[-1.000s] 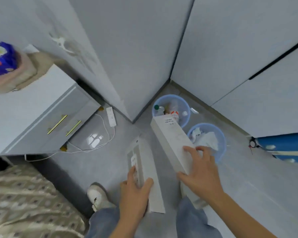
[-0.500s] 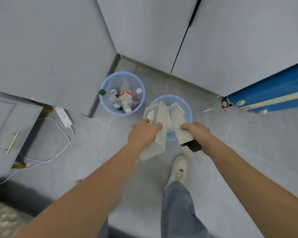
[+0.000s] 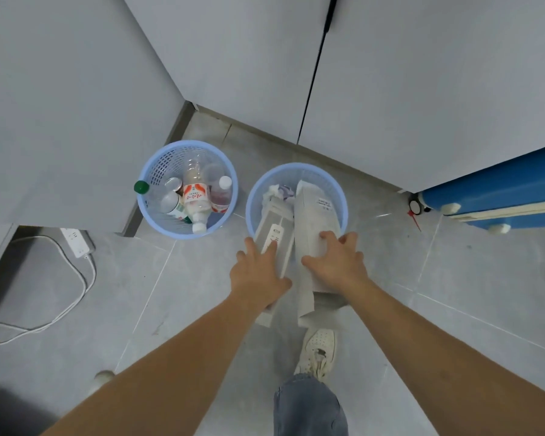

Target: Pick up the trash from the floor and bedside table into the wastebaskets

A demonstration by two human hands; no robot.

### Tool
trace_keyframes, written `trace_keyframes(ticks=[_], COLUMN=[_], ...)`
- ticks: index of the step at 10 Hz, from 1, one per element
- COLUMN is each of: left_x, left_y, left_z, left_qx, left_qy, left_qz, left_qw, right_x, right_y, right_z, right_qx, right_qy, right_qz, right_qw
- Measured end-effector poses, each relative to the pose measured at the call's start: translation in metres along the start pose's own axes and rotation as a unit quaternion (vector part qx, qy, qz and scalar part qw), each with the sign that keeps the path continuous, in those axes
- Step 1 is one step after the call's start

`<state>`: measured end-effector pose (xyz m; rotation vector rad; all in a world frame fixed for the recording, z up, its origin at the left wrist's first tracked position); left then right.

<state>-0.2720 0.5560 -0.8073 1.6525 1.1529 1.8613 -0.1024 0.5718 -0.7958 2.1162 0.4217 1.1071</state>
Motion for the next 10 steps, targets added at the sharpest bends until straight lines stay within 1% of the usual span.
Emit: trace_keyframes(ticks=[2, 3, 4, 5, 6, 7, 8, 9, 10], left_x=[0.000, 0.004, 0.011, 0.030, 0.050, 0.076, 0.101, 0.145, 0.191], left_y=[-0.019, -0.022, -0.017, -0.002, 0.021, 0.050, 0.083, 0.120, 0.179], left_z=[0.013, 0.016, 0.017, 0.017, 0.014, 0.004, -0.009, -0.024, -0.048], left_qx=[-0.005, -0.001, -0.017, -0.044, -0.089, -0.125, -0.147, -0.163, -0.203], left_qy=[0.000, -0.004, 0.008, 0.037, 0.057, 0.090, 0.105, 0.122, 0.116], left_qz=[0.032, 0.022, 0.017, 0.059, 0.119, 0.159, 0.176, 0.176, 0.188], left_qw=[0.999, 1.000, 1.000, 0.997, 0.987, 0.975, 0.968, 0.963, 0.954], right_x=[-0.010, -0.009, -0.007, 0.003, 0.017, 0.039, 0.061, 0.095, 0.126], right_y=[-0.017, -0.020, -0.017, -0.009, 0.010, 0.045, 0.091, 0.135, 0.196], right_z=[-0.001, -0.004, -0.006, -0.009, -0.014, -0.025, -0.047, -0.084, -0.118], right_qx=[0.009, 0.010, 0.003, 0.002, 0.034, 0.087, 0.110, 0.120, 0.142], right_qy=[0.003, 0.014, -0.010, -0.018, -0.013, -0.031, -0.044, -0.066, -0.089], right_qz=[0.017, 0.020, 0.020, 0.041, 0.081, 0.116, 0.124, 0.136, 0.159], right_qw=[1.000, 1.000, 1.000, 0.999, 0.996, 0.989, 0.985, 0.981, 0.973])
Point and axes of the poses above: each hand's wrist, its own y-axis away from the middle knuckle, its own x-axis out of the back of the hand, z = x × y, the point moved 3 cm from there along -y, towards the middle knuckle, and after that the axes turned 13 degrees about x, right-handed, at the moved point
